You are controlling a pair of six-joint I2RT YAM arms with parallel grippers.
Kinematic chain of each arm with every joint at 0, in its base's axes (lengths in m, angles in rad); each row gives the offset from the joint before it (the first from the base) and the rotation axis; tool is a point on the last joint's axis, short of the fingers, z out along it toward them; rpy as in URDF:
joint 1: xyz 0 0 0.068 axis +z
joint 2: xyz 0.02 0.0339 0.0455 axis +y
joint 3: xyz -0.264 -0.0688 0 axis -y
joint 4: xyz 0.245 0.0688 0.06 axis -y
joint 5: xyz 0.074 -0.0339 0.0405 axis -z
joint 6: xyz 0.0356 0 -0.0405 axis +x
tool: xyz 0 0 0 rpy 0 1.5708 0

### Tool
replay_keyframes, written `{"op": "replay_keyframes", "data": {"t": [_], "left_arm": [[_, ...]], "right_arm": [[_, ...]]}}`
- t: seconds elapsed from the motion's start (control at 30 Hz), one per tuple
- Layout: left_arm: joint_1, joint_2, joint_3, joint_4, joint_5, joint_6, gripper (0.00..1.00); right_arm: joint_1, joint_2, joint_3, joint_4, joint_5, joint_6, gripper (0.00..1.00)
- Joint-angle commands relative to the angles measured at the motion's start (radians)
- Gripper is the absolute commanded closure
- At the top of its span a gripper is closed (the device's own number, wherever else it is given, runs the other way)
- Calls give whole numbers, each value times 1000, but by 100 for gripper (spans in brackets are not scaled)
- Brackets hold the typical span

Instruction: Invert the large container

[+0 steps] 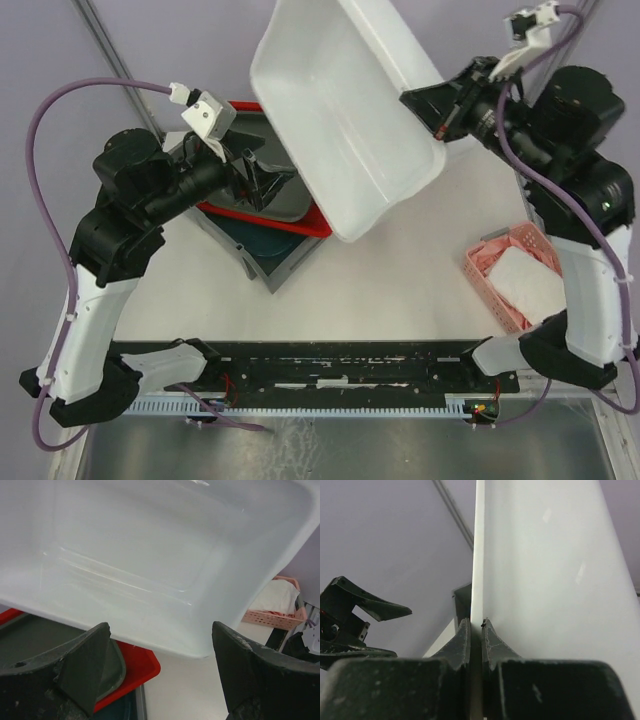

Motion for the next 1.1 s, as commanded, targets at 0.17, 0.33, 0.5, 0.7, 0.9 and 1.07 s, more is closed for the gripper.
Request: {"op": "replay_keyframes", "data": {"t": [0.17,0.33,0.5,0.7,0.9,1.07], "left_arm": [[3,85,70,133,81,-46,13],[4,160,80,174,46,-130,15],[2,258,98,188,-68,-239,18],[-5,419,118,207,-48,-335,22],[-9,515,200,232,-201,-349,20],[-15,623,355,172,-223,-312,21]], "right_arm": [[-5,-200,-6,141,394,-258,98],[-4,-219,-17,51,512,-366,98],[-5,-229,-122,2,632,-465,98],[-5,-206,-231,42,657,-515,98],[-4,-167,-279,73,668,-523,98],[-5,-139,-343,93,632,-495,98]]}}
